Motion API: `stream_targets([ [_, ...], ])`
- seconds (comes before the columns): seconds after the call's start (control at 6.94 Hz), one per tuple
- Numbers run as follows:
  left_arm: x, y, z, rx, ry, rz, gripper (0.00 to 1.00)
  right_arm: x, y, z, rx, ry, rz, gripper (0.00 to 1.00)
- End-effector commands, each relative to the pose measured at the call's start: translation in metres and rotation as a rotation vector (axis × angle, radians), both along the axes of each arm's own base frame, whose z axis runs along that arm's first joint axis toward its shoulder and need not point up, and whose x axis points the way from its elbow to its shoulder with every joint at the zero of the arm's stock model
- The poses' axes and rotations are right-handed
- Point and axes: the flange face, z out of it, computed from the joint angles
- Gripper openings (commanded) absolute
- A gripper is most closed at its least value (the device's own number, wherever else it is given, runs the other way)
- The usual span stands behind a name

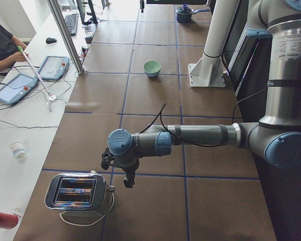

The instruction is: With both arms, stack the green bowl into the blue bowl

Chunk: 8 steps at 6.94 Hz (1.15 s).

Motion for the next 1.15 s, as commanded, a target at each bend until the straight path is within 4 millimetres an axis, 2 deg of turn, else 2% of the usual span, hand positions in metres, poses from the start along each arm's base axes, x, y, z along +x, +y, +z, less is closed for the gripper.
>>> stream_targets([
  [0.0, 0.000, 0.014, 0.003, -0.008, 0.003, -0.001, 1.00, 0.049, 0.041, 0.057, -0.083, 0.016, 0.073, 1.00],
  [0.14, 0.001, 0.016, 0.005, -0.011, 0.005, -0.001, 1.00, 0.058, 0.059, 0.043, -0.047, 0.019, 0.083, 1.00],
  [0.43, 0.001, 0.016, 0.007, -0.013, 0.003, 0.000, 1.00, 0.064, 0.063, 0.034, -0.067, -0.029, 0.102, 1.00],
  [0.72, 0.001, 0.016, 0.007, -0.012, 0.003, -0.001, 1.00, 0.065, 0.042, -0.006, -0.205, -0.011, 0.104, 1.00],
  [1.01, 0.001, 0.016, 0.009, -0.015, 0.003, 0.001, 1.00, 0.065, 0.045, -0.001, -0.203, -0.005, 0.095, 1.00],
])
